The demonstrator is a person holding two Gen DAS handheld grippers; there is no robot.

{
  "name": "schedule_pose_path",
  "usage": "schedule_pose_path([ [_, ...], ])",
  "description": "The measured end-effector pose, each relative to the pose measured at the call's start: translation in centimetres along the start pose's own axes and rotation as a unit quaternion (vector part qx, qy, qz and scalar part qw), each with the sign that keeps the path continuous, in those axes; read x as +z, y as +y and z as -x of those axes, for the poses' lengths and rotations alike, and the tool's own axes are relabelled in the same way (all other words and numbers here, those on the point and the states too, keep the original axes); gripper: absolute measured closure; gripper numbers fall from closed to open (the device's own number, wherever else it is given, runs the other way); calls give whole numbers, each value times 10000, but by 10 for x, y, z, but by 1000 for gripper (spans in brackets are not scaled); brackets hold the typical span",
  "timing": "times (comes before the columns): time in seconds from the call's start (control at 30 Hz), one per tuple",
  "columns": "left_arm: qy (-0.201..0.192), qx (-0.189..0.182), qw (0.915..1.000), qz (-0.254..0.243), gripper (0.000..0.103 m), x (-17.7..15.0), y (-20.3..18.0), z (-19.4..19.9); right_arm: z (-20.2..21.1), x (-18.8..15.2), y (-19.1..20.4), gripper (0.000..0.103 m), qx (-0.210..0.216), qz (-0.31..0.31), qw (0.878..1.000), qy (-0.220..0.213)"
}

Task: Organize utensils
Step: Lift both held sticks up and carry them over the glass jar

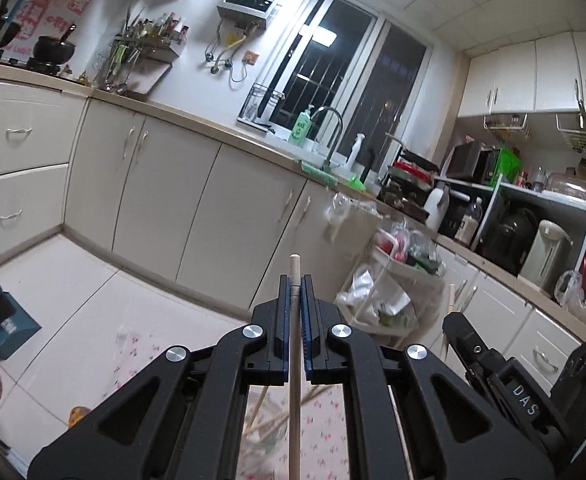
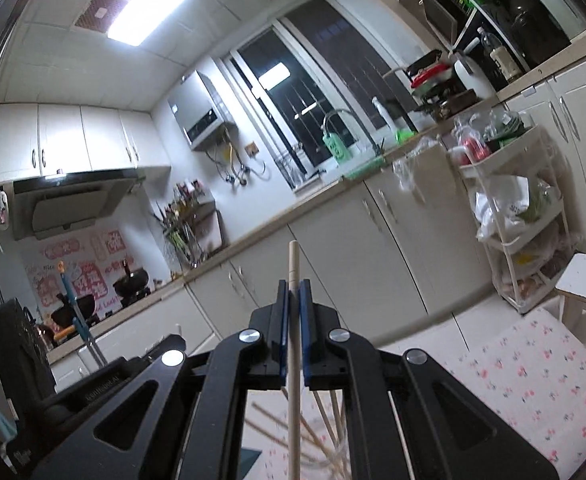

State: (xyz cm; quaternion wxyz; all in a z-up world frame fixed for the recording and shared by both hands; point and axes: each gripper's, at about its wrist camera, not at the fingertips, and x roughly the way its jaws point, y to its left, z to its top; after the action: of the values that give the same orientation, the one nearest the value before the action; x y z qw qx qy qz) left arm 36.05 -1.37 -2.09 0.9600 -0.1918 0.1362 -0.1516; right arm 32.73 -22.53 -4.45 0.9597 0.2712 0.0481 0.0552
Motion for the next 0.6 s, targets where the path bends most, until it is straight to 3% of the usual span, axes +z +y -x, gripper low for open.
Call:
schedule_pose_path([
  [0.23,-301,138,9992,214,98,8,10,-40,-25,-2,-6,97,-43,-196,9995,-251],
  [0.6,-788,392,9957,298,98,3,29,-65,-63,-23,1,97,4,42,9986,-528],
])
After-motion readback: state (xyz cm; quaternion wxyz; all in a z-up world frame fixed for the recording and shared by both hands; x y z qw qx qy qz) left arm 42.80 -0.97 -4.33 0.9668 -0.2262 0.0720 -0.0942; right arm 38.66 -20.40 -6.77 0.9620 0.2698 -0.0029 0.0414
